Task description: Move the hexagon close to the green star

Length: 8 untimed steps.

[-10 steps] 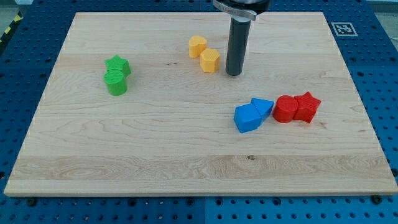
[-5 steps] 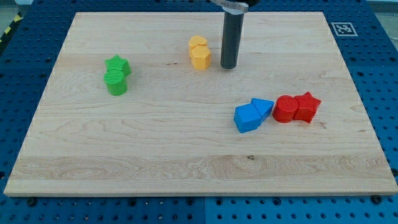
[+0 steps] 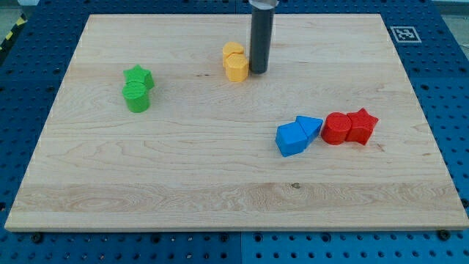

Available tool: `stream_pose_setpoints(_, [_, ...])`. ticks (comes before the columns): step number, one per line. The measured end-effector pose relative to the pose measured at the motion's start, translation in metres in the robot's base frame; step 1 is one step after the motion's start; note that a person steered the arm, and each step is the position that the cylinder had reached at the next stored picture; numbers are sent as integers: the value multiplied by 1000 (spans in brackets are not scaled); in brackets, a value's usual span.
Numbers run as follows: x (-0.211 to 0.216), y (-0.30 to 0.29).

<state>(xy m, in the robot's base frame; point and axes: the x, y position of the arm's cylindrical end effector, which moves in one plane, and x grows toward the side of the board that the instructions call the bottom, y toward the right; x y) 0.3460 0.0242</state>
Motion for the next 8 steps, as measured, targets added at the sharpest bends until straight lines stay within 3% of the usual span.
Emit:
stream_pose_setpoints(2, [0,-53])
stream_pose_setpoints(4, [31,-48])
stream_pose_setpoints(5, [1,-71])
stream_pose_setpoints(8, [-6,-96])
